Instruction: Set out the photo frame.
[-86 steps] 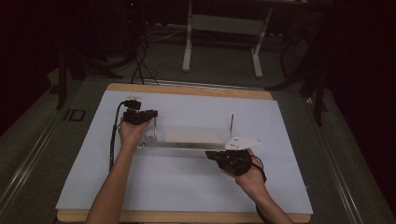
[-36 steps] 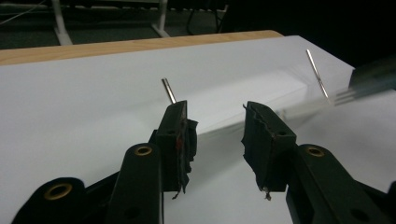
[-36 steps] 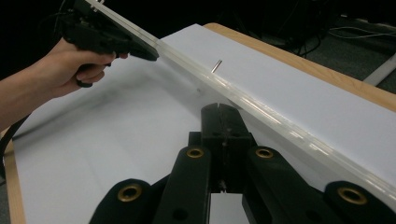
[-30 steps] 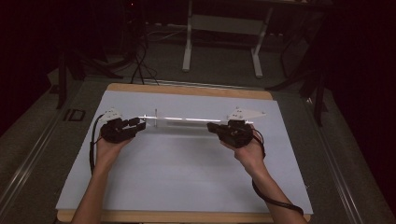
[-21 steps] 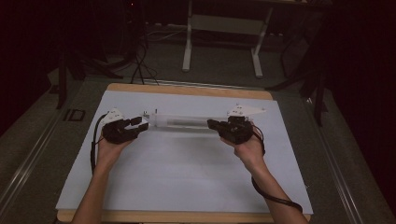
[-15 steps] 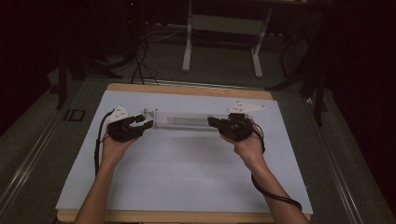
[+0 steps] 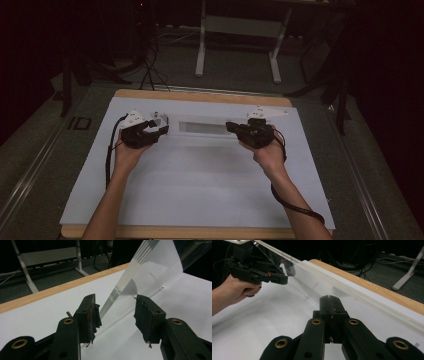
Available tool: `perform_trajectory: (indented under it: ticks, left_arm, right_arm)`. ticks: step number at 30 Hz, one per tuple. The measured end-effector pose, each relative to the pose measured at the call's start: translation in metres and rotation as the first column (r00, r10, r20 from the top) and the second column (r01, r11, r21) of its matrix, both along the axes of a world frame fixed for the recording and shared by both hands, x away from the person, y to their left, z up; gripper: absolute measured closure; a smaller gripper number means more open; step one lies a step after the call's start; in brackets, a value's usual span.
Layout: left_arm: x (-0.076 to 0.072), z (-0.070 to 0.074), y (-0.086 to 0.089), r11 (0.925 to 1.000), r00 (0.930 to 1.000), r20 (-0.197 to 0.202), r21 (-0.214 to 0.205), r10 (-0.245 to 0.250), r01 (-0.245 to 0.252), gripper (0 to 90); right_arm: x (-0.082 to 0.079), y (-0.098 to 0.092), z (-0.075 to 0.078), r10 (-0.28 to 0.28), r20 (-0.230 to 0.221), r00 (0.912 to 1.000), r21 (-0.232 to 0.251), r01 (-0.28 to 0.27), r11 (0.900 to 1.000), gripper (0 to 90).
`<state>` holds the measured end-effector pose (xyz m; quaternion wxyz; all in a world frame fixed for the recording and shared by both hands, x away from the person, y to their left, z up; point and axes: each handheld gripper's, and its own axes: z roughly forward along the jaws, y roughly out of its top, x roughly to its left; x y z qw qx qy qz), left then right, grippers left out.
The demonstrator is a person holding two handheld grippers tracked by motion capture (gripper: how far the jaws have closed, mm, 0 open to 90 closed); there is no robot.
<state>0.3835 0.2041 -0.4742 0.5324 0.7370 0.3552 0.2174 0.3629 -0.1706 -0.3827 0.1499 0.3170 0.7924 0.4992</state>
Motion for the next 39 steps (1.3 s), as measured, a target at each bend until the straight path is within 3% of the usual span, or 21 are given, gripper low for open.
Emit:
perform_trajectory:
  ticks: [6, 13, 19, 23, 39]
  left_arm:
    - [0.003, -0.001, -0.001, 0.9995, 0.9997, 0.006, -0.020, 0.024, -0.023, 52.2]
    - [0.008, 0.002, -0.002, 0.9989, 0.9992, -0.003, -0.022, 0.040, -0.040, 52.6]
    - [0.010, 0.003, -0.003, 0.9986, 0.9988, -0.002, -0.018, 0.049, -0.049, 53.0]
    - [0.013, 0.004, -0.004, 0.9978, 0.9980, -0.010, -0.019, 0.063, -0.063, 53.1]
    - [0.018, 0.006, -0.005, 0.9973, 0.9974, -0.012, -0.014, 0.072, -0.072, 53.6]
  right_arm:
    - [0.002, -0.003, -0.007, -0.031, -0.003, 0.9995, -0.021, 0.031, 0.9993, 83.9]
    - [0.002, -0.014, -0.017, -0.066, 0.054, 0.9964, -0.067, 0.070, 0.9953, 69.8]
    - [0.008, -0.029, -0.026, -0.104, 0.061, 0.9927, -0.083, 0.109, 0.9905, 61.5]
    - [0.016, -0.043, -0.035, -0.145, 0.033, 0.9889, -0.067, 0.147, 0.9868, 58.9]
    - [0.024, -0.068, -0.053, -0.235, 0.024, 0.9717, -0.103, 0.236, 0.9663, 56.1]
